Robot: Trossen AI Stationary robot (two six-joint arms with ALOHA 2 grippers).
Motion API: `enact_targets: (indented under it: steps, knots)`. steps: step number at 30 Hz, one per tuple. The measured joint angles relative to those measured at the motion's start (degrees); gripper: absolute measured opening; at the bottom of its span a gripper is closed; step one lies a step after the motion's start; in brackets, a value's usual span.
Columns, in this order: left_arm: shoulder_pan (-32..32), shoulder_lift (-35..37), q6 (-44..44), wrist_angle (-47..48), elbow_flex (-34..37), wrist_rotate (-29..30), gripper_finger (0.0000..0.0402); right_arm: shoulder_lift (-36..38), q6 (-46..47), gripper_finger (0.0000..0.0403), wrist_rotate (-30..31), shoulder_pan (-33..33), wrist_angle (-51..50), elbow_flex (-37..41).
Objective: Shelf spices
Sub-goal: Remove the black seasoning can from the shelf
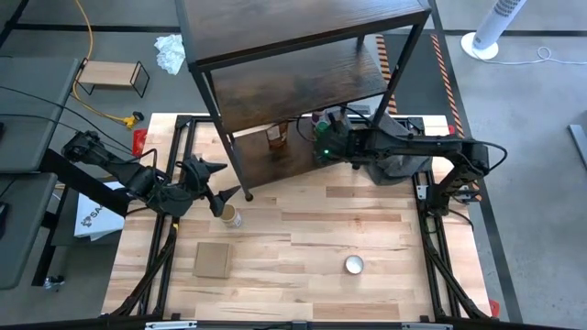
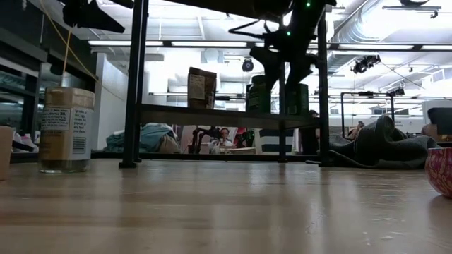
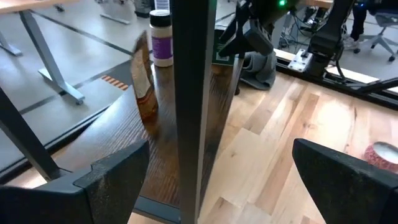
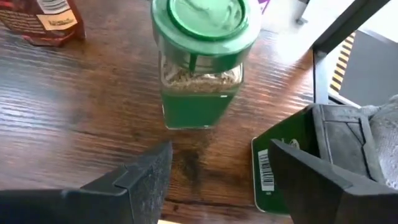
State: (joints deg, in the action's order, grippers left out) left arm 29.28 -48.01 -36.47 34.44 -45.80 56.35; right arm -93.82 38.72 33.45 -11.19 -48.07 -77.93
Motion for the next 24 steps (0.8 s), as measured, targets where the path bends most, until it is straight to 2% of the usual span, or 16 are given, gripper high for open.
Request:
enact_targets:
  steps: [5,12,15,19,21,24]
  knots:
    - [0.0,0.0,-0.8,0.0,0.0,-0.2,0.0390,0.4,-0.1,0.0261,0.0,0.1,0.6,0.0]
    - [0.0,0.0,-0.9,0.2,0.0,-0.3,0.0390,0.8,-1.6,0.0261,-7.9,1.3,4.5,0.0]
    - [0.0,0.0,-0.9,0.2,0.0,-0.2,0.0390,1.3,-3.5,0.0261,-9.1,2.8,5.0,0.0]
    - [0.0,0.0,-0.8,0.5,0.0,-0.1,0.0390,3.9,-2.9,0.0261,-3.4,7.4,1.6,0.0]
    - [0.0,0.0,-0.9,0.5,0.0,-0.1,0.0390,5.4,3.4,0.0259,2.0,10.5,-4.7,0.0]
    - [0.0,0.0,-0.9,0.5,0.0,-0.1,0.0390,6.8,17.7,0.0241,8.6,15.8,-16.5,0.0]
